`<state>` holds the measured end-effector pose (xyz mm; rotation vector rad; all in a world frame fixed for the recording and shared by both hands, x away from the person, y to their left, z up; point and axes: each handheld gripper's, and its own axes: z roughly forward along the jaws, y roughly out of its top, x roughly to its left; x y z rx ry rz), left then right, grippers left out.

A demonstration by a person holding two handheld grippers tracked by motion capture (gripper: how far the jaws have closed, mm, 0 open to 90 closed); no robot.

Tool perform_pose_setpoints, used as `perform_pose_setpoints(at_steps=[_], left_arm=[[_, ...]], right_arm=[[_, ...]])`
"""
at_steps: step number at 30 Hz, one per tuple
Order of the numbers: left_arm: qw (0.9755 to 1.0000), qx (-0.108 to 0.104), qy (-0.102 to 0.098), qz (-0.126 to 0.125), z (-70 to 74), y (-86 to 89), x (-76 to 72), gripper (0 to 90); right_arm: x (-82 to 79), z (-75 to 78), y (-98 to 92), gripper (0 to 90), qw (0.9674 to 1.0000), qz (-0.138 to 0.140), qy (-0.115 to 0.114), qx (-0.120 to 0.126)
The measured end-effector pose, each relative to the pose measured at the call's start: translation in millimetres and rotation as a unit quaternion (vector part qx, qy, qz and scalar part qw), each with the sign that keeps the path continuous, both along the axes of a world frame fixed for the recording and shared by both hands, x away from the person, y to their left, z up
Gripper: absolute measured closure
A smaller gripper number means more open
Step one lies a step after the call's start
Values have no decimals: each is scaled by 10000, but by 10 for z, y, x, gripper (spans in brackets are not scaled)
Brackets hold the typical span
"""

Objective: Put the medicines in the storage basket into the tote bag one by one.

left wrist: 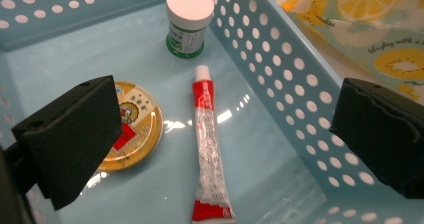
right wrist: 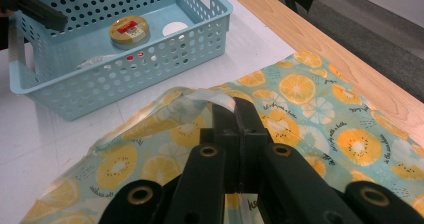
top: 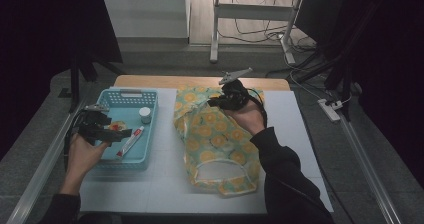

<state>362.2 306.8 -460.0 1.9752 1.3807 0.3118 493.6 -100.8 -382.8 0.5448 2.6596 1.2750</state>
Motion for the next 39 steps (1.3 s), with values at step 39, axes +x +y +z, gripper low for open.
perform_pose_setpoints(at_steps=[39], left_arm=[[9908,828,1025,322,-573,155,761,0]], right_arm=[[16,-80,-54,898,10000,27,77,-22]])
